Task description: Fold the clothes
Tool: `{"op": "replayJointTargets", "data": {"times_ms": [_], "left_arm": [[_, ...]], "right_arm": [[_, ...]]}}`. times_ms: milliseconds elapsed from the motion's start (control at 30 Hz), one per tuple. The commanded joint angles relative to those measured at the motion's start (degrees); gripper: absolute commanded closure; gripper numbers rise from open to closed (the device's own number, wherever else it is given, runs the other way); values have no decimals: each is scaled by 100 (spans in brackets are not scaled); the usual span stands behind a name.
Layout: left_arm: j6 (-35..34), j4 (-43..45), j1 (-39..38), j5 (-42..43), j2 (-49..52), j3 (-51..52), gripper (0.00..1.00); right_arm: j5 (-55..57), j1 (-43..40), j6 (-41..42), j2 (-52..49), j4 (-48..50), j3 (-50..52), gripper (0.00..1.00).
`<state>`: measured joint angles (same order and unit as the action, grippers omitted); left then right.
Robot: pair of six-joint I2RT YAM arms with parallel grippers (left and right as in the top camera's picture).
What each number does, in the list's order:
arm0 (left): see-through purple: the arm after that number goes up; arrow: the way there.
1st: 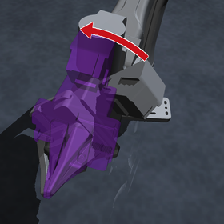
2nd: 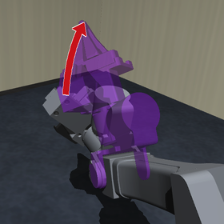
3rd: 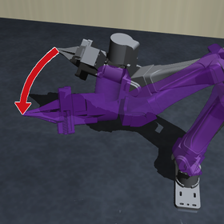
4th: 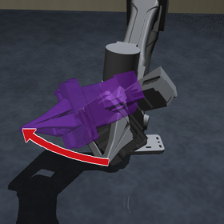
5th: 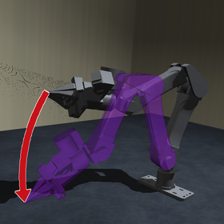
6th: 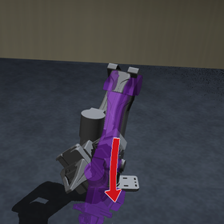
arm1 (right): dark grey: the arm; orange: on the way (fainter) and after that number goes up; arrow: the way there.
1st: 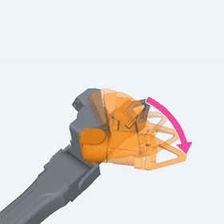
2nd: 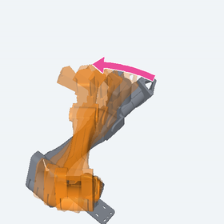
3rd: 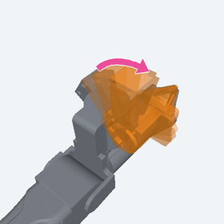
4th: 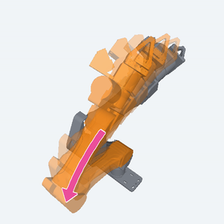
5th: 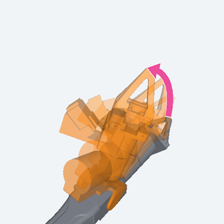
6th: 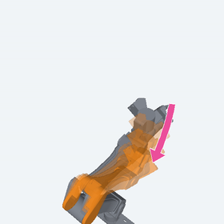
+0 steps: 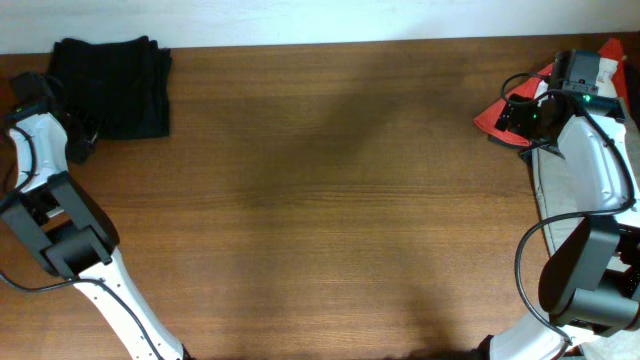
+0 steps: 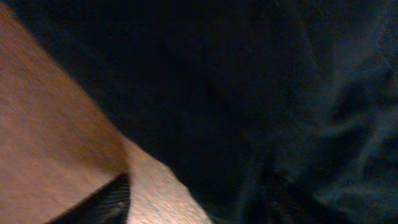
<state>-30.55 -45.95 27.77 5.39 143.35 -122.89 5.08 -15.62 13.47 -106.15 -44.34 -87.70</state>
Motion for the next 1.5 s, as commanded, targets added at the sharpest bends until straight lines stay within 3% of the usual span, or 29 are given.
{"op": "replayJointTargets", "data": {"times_ms": [0, 333, 400, 467, 733, 867, 1467], "left_arm": [[452, 7, 39, -518, -444, -7, 100], [452, 166, 39, -538, -452, -7, 98], [455, 197, 39, -586, -452, -7, 82], [455, 199, 39, -586, -450, -4, 78], [452, 173, 0, -586, -133, -4, 79], [452, 142, -2, -634, 98, -4, 99], [452, 758, -138, -669, 525, -7, 99]], "right_arm": [[55, -20, 37, 24, 17, -48, 1], [55, -20, 37, 24, 17, -48, 1], [55, -20, 37, 24, 15, -48, 1], [55, -20, 37, 24, 17, -48, 1], [55, -20, 37, 24, 17, -48, 2], [55, -17, 37, 24, 15, -48, 1], [55, -17, 37, 24, 17, -48, 1]]}}
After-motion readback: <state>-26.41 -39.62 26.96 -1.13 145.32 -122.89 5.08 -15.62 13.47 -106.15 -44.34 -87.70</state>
